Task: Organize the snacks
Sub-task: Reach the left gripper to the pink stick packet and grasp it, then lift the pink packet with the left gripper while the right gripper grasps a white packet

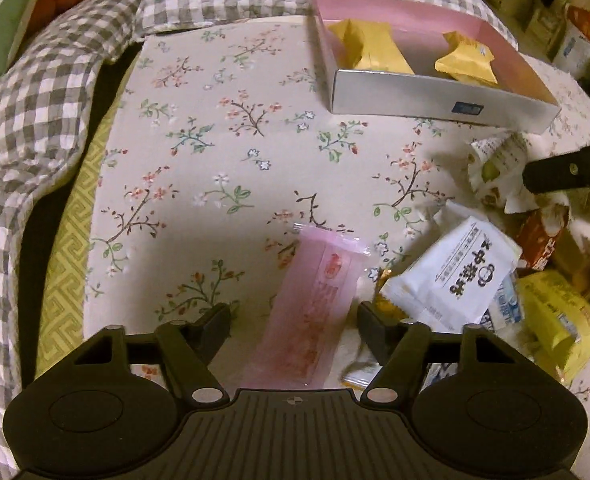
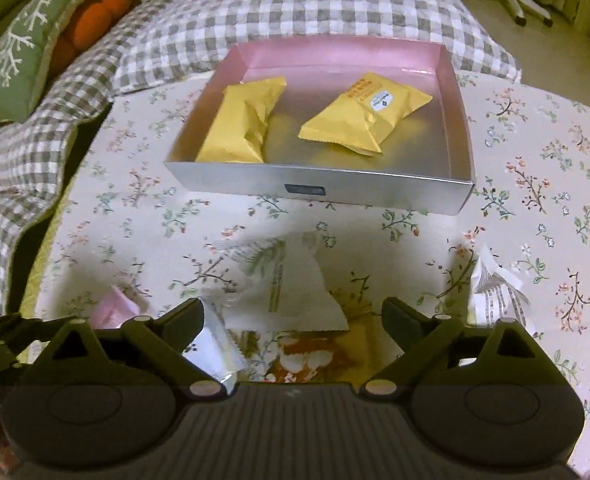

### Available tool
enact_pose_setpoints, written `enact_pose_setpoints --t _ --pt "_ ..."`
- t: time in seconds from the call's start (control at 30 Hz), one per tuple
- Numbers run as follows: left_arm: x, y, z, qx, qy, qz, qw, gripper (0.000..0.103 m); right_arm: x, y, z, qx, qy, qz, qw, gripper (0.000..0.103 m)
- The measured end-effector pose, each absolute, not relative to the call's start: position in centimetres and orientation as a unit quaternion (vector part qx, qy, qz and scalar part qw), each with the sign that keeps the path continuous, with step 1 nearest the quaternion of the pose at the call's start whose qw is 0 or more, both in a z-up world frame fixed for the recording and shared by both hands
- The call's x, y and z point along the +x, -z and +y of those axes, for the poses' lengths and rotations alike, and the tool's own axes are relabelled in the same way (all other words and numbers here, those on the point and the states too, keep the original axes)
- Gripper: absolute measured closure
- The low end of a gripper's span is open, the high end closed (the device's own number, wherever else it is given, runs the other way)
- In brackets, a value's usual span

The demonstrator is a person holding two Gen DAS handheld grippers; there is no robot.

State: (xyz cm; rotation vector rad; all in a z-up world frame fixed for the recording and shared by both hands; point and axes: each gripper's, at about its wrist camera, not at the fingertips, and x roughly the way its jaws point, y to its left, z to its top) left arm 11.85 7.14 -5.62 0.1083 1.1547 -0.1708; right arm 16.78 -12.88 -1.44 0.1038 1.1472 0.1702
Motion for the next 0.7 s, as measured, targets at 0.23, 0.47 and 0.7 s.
enact_pose_setpoints --t 0.23,0.47,0.7 --pt "11.9 5.5 6.7 0.060 0.074 0.538 0.838 0.073 17.5 2.4 -13.0 0.051 -0.079 0.536 0.839 0.012" --pt "12.5 5.1 7.1 0.051 0.054 0.529 0.845 0.074 18.3 3.2 -12.7 0.054 -0.084 0.538 0.837 0.019" --pt "12.6 4.1 7.2 0.039 0.046 0.516 0.855 0.074 19.0 4.1 -11.7 0.039 -0.087 0.543 0.834 0.035"
